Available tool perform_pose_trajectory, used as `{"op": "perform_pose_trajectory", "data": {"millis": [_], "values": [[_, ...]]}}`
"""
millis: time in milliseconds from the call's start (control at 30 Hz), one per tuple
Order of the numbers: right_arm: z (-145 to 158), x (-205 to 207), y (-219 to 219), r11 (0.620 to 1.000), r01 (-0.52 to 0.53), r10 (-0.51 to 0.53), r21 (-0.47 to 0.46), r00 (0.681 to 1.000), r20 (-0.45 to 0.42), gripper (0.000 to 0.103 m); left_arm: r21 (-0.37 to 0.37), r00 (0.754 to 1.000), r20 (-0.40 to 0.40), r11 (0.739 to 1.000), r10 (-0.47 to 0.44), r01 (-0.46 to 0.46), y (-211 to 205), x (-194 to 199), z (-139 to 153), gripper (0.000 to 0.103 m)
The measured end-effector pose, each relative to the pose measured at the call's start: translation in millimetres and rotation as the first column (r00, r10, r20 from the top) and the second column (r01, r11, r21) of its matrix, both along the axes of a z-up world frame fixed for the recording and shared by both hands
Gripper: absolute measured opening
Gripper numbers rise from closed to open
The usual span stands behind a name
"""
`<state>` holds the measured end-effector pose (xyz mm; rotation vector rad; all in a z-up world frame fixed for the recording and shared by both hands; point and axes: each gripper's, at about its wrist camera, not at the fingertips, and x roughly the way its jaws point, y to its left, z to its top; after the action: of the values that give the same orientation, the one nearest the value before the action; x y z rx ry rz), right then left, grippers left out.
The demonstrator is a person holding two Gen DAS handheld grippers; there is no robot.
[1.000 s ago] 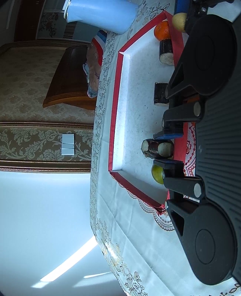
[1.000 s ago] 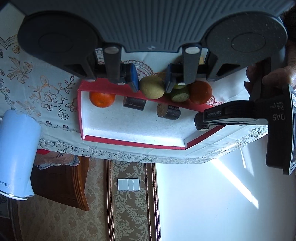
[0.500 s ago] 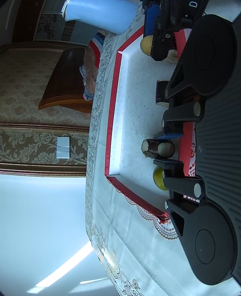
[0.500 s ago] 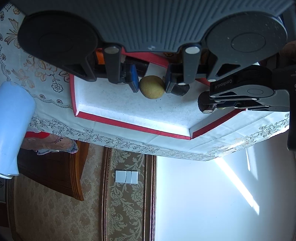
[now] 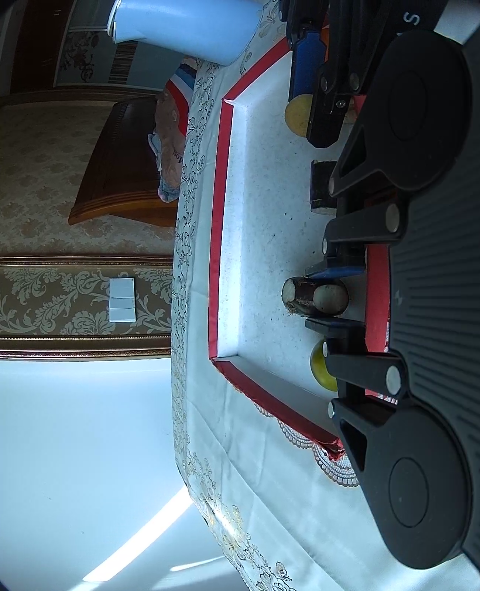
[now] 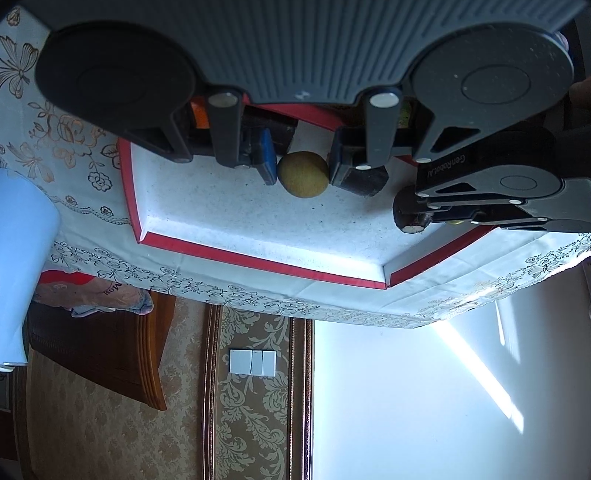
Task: Organize fruits
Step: 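Lower the pale yellow fruit into the red tray and open the right tool, then lower the dark roll into the red tray and open the left tool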
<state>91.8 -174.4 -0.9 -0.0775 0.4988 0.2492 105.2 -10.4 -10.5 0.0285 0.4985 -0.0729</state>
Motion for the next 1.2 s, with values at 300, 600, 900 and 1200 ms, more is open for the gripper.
{"op": "perform_pose_trajectory", "data": {"millis": [300,600,900,1200], "values": [[-6,4,1,1.000,0.004,-0.004,0.001,1.000,0.018,0.030,-0.051,1.000,-0.004,0.999,-0.007,0.007,7,2,0,0.021],[-7,2,-1,1.000,0.011,-0.012,0.014,1.000,0.018,0.032,-0.045,1.000,-0.003,0.999,-0.005,0.005,4,2,0,0.021],[-1,-6,-10,0.998,0.025,-0.027,0.060,0.999,0.036,0.040,-0.048,1.000,0.003,0.999,0.002,-0.002,4,0,1,0.028],[7,-16,-23,0.992,0.038,-0.044,0.122,0.998,0.043,0.040,0.017,0.994,0.113,1.000,0.011,-0.013,-5,-16,9,0.079]]}}
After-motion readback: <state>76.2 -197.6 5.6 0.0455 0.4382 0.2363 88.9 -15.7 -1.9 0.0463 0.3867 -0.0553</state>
